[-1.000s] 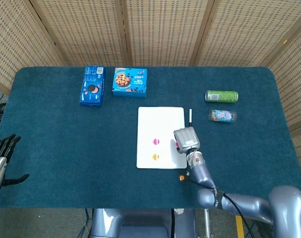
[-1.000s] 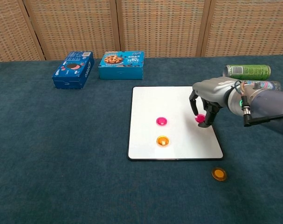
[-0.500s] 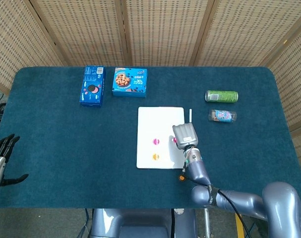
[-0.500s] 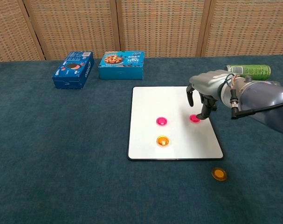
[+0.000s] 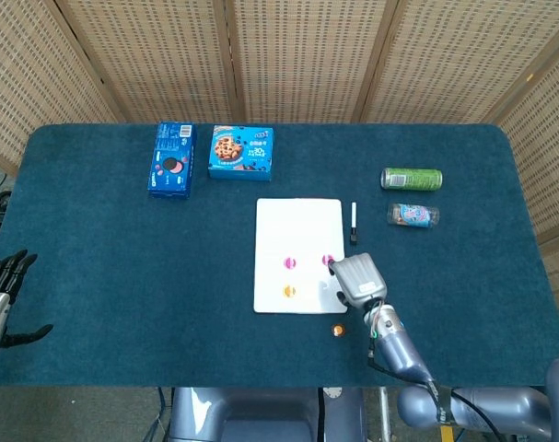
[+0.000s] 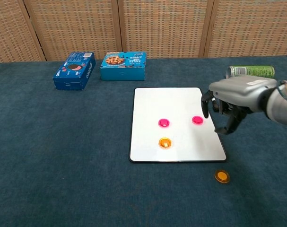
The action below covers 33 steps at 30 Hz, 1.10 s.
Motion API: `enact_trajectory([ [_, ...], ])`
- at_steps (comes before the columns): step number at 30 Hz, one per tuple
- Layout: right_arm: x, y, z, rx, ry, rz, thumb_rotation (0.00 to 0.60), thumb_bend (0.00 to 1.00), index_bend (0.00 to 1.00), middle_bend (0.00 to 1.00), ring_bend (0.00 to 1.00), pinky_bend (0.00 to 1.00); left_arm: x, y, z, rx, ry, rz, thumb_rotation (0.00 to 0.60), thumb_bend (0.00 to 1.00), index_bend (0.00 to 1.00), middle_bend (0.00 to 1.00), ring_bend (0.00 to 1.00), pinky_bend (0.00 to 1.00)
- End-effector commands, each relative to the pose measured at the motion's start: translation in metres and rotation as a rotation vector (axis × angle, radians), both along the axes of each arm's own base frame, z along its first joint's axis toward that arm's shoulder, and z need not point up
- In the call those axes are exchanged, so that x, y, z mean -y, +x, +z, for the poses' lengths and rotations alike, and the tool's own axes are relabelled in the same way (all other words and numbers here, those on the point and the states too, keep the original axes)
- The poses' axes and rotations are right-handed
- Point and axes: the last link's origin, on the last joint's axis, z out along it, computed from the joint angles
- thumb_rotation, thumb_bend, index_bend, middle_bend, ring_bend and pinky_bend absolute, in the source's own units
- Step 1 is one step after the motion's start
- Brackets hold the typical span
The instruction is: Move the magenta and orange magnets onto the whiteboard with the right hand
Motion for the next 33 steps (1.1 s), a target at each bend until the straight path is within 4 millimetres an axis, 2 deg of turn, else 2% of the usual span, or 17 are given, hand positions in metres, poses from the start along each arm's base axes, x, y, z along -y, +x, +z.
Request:
enact_trajectory([
  [1, -0.027, -0.018, 0.008, 0.021, 0.039, -0.024, 0.6, 0.34, 0.39, 0.97, 0.9, 1.0, 0.001, 0.001, -0.001, -0.002, -0.002, -0.005, 0.6, 0.0, 0.0, 0.0, 0.0, 0.0],
  [5, -0.042, -0.027, 0.008, 0.023, 0.054, -0.004, 0.6, 0.34, 0.39, 0.97, 0.9, 1.0, 0.002, 0.002, -0.001, -0.005, -0.001, -0.01, 0.6, 0.0, 0.0, 0.0, 0.0, 0.0],
  [11, -0.058, -0.03, -0.004, 0.02, 0.094, 0.015, 0.6, 0.35, 0.39, 0.97, 0.9, 1.0, 0.004, 0.003, -0.003, -0.01, -0.003, -0.014, 0.6, 0.0, 0.0, 0.0, 0.0, 0.0],
  [19, -0.062, -0.029, -0.019, 0.016, 0.11, 0.032, 0.6, 0.35, 0.39, 0.97, 0.9, 1.0, 0.003, 0.002, -0.003, -0.011, -0.003, -0.011, 0.6, 0.0, 0.0, 0.0, 0.0, 0.0],
  [33, -0.065, -0.03, -0.033, -0.023, 0.104, 0.075, 0.6, 0.35, 0.39, 0.97, 0.9, 1.0, 0.003, 0.002, -0.004, -0.013, -0.003, -0.01, 0.6, 0.0, 0.0, 0.0, 0.0, 0.0],
])
